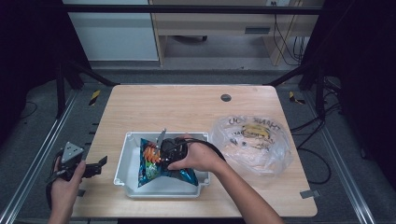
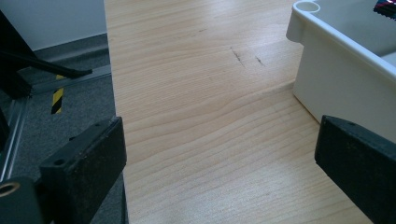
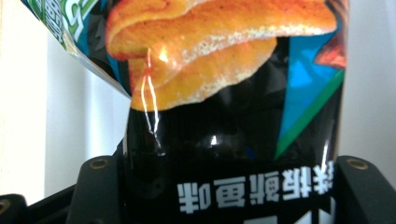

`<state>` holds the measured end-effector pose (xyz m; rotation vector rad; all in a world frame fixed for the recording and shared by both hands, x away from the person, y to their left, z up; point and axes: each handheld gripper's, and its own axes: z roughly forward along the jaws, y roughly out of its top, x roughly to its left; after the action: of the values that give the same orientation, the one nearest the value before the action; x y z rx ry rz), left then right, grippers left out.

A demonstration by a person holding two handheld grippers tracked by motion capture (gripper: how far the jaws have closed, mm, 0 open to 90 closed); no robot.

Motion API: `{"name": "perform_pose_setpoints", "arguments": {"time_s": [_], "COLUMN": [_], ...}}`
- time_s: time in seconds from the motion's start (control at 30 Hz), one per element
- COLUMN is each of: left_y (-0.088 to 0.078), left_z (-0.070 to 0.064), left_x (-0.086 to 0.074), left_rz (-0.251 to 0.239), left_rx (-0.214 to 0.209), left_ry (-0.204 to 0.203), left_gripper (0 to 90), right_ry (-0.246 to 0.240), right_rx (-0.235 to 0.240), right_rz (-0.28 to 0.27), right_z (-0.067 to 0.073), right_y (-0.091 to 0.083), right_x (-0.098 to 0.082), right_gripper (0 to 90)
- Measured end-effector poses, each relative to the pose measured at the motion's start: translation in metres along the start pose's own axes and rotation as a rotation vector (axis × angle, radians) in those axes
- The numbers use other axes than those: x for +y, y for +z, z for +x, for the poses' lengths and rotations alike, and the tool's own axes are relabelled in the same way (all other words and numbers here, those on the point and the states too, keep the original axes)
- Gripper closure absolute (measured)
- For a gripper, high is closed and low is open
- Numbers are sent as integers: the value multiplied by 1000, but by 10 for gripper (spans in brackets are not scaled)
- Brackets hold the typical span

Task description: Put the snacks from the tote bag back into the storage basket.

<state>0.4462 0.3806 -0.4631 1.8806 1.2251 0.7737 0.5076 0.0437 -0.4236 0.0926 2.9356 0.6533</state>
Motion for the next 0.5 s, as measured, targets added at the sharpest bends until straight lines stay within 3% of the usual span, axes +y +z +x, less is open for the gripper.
{"name": "perform_pose_setpoints", "arguments": {"time_s": [0.5], "left_y": [0], "left_z": [0], "left_x": [0], "left_rz": [0], "left_rx": [-1], "left_ry": [0], "left_gripper": [20], "right_ry": [3], "right_rx": [-2], "right_rz": [1], "right_z": [0], "right_y": [2], "right_x": [0], "right_gripper": [364]}}
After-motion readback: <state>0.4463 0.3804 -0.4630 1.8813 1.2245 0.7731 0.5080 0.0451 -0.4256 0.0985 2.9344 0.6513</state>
